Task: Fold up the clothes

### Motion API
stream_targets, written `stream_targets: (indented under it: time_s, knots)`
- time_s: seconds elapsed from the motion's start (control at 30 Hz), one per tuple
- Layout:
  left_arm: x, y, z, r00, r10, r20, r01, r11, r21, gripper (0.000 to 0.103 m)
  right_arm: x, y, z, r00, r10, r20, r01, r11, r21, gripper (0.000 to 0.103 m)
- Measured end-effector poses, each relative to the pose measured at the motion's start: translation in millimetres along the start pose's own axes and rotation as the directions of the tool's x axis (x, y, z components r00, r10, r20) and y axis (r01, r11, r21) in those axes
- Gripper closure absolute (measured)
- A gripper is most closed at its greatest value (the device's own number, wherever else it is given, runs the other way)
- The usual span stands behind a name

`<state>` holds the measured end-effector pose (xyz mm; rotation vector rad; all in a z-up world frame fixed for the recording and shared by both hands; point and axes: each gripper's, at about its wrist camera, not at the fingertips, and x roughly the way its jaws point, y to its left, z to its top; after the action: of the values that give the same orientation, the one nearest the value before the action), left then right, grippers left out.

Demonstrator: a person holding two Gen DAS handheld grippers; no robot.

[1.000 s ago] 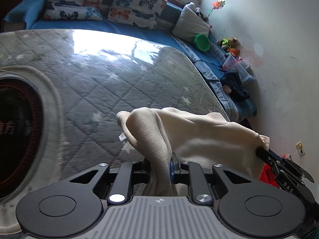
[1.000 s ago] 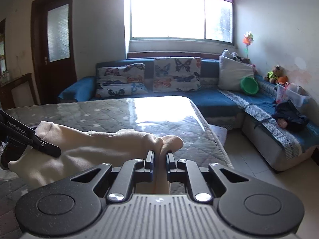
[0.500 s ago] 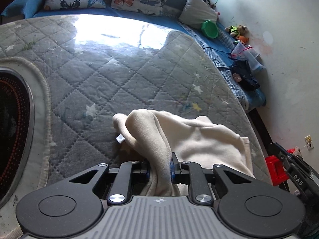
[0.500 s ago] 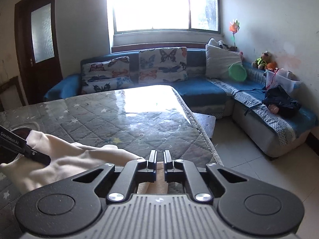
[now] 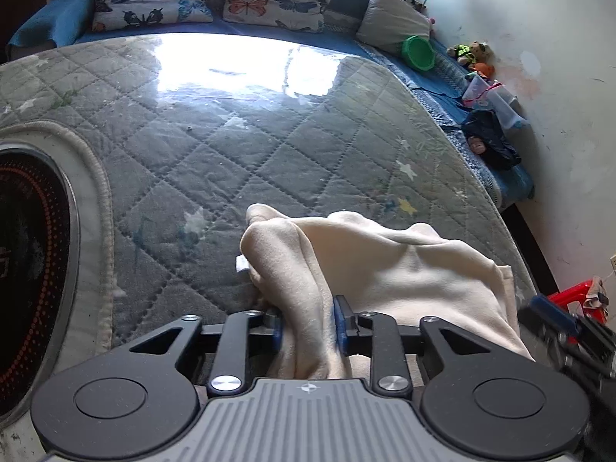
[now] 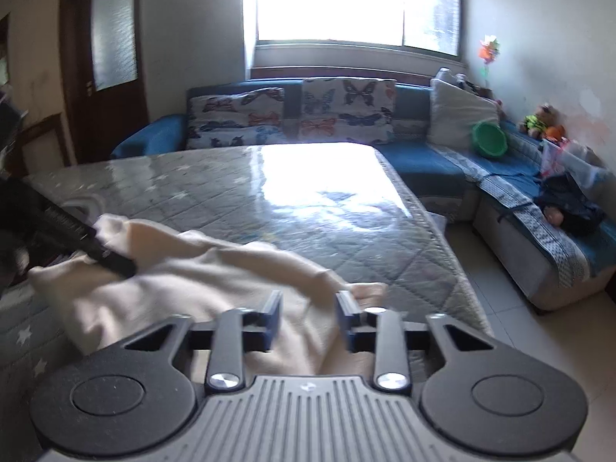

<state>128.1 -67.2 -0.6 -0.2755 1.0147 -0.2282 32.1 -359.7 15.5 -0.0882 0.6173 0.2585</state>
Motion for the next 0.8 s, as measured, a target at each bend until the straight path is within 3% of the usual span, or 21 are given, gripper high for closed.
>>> stream_targets:
  time_s: [0.1, 0.17, 0.27, 0.6, 0.8]
  knots:
    - [-2.8, 0.7, -1.5, 1.0, 0.008, 0.011, -0.008, 1.0, 0.007, 0.062, -2.6, 11.5, -4.1, 1.0, 0.023, -0.001, -0.023, 0.999, -0.032, 0.058]
    - [-5.2, 1.2, -3.9, 1.0, 0.018, 0.018, -0.018, 1.0, 0.014, 0.059, -3.0, 16.0, -6.4, 1.0, 0.024, -0.004, -0.024, 0.999, -0.035, 0.049]
    - [-8.9, 2.0, -8.5, 0.999, 0.038, 0.035, -0.039, 0.999, 0.034, 0.053, -4.7, 21.5, -11.7, 1.0, 0.018, -0.011, -0.018, 0.999, -0.05, 0.049]
    - [-18.8, 9.9, -21.5, 0.99, 0.105, 0.089, -0.113, 0.99, 0.089, 0.044, -12.0, 19.4, -25.5, 1.0, 0.003, -0.03, -0.005, 0.999, -0.051, 0.045]
    - [-35.3, 0.2, -35.3, 0.985, 0.102, 0.138, -0.122, 0.982, 0.144, 0.039, -19.6, 23.1, -25.6, 1.0, 0.009, -0.01, -0.01, 0.999, -0.05, 0.041]
